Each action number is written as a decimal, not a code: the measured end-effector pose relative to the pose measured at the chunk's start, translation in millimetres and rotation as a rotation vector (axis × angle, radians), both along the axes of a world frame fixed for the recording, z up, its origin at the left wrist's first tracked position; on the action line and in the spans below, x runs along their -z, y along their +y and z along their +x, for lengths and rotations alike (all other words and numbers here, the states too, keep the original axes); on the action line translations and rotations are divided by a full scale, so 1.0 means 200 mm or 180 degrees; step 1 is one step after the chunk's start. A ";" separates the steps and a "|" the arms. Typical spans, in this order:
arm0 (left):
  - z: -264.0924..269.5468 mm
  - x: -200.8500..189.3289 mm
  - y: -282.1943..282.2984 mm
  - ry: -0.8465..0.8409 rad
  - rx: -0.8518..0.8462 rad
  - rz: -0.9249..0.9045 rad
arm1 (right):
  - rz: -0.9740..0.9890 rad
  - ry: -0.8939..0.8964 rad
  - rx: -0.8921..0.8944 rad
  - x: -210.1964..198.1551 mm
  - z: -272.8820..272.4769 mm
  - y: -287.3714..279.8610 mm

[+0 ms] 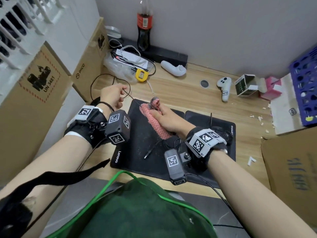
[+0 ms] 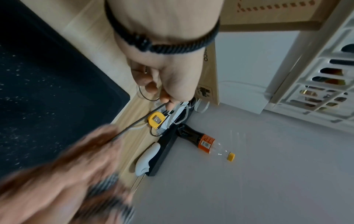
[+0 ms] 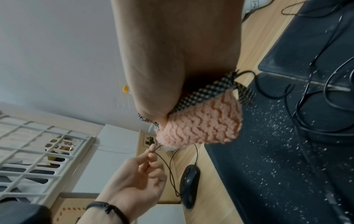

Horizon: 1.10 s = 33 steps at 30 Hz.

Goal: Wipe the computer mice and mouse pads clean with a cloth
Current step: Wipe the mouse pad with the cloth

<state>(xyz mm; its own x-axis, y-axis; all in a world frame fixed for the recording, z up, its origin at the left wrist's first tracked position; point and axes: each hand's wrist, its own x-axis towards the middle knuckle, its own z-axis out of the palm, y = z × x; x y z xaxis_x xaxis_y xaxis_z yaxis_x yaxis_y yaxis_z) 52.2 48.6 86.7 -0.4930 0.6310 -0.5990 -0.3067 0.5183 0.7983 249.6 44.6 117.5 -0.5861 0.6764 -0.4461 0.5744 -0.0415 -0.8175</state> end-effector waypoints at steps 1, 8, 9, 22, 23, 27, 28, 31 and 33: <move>-0.02 0.00 0.01 0.0063 -0.0023 0.0004 | 0.0029 -0.0011 -0.0013 -0.01 0.04 -0.01; -0.24 0.06 0.02 0.0279 -0.0501 -0.0029 | 0.0132 -0.0161 -0.0073 0.00 0.32 -0.02; -0.24 0.07 0.01 0.0246 -0.0625 0.0015 | 0.0105 -0.0129 0.0012 0.00 0.34 -0.02; 0.26 -0.15 -0.10 -0.0763 0.1981 0.0584 | 0.0109 0.0479 0.1068 -0.14 0.02 0.02; 0.28 -0.16 -0.09 -0.0694 0.1915 0.0713 | 0.0124 0.0472 0.1028 -0.16 0.00 0.01; 0.26 -0.20 -0.04 -0.0096 0.1296 0.0819 | 0.0174 0.0395 0.0712 -0.22 -0.04 -0.01; 0.25 -0.20 -0.03 0.0021 0.1247 0.0834 | 0.0170 0.0344 0.0571 -0.23 -0.04 -0.02; 0.21 -0.19 0.00 0.0207 0.1068 0.0917 | 0.0156 0.0278 0.0445 -0.27 -0.06 -0.04; 0.16 -0.20 0.02 0.0228 0.0820 0.0924 | 0.0203 0.0241 0.0473 -0.29 -0.06 -0.04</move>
<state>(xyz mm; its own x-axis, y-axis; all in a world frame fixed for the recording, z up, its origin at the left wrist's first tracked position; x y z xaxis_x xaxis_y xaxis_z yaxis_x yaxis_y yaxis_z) 84.7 52.9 127.2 -0.3305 0.8776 -0.3472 -0.1341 0.3205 0.9377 237.0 37.0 174.5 -0.5079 0.7835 -0.3580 0.5025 -0.0680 -0.8619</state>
